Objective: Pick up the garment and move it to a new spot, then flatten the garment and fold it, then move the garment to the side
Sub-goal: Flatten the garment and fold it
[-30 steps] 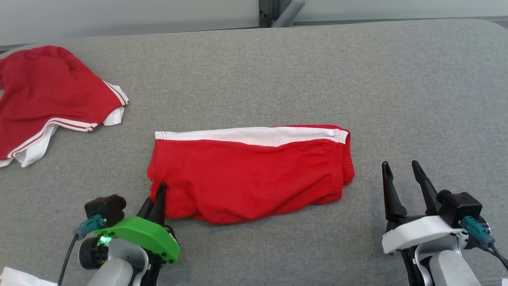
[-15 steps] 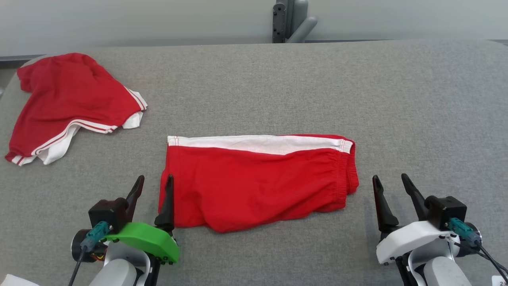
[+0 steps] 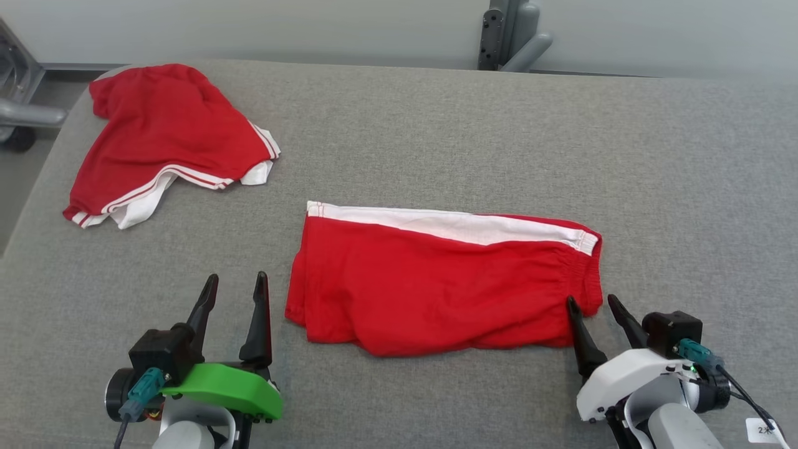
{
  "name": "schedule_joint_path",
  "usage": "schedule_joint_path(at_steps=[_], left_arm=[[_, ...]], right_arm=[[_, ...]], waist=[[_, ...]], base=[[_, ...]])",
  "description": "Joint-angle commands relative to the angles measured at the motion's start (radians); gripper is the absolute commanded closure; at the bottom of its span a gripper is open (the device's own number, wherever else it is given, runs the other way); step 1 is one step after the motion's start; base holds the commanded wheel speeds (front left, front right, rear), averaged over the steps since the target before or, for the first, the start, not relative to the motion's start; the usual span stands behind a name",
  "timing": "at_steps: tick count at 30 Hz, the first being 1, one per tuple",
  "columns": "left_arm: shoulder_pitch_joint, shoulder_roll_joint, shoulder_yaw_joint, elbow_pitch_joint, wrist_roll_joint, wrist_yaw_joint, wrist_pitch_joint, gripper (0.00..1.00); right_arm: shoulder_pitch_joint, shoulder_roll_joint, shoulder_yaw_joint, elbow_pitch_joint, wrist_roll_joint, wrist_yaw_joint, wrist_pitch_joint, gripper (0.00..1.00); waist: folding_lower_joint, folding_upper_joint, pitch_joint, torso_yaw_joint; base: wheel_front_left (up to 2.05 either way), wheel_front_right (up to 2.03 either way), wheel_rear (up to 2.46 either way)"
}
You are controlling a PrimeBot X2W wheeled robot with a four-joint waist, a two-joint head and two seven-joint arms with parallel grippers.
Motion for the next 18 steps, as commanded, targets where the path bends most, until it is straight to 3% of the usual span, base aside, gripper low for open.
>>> schedule_joint_path(at_steps=[1, 15, 17, 18], left_arm=[[0.017, -0.01, 0.016, -0.002, 0.013, -0.008, -0.003, 0.0], [0.027, -0.069, 0.103, -0.002, 0.087, -0.063, -0.003, 0.0], [0.021, -0.078, 0.114, -0.001, 0.097, -0.072, -0.003, 0.0], [0.019, -0.083, 0.12, -0.001, 0.103, -0.074, -0.003, 0.0]], right_arm=[[-0.018, -0.003, -0.017, 0.041, -0.002, -0.002, 0.002, 0.0], [-0.06, 0.0, 0.062, 0.218, 0.191, -0.001, -0.015, 0.0], [-0.075, 0.002, 0.088, 0.243, 0.236, -0.001, -0.014, 0.44], [-0.084, 0.003, 0.099, 0.254, 0.252, -0.001, -0.016, 0.54]], waist=[[0.0, 0.0033, 0.014, 0.026], [0.0, 0.0033, 0.023, 0.049], [0.0, 0.0033, 0.026, 0.049], [0.0, 0.0033, 0.028, 0.048]], base=[[0.0, 0.0, 0.0], [0.0, 0.0, 0.0], [0.0, 0.0, 0.0], [0.0, 0.0, 0.0]])
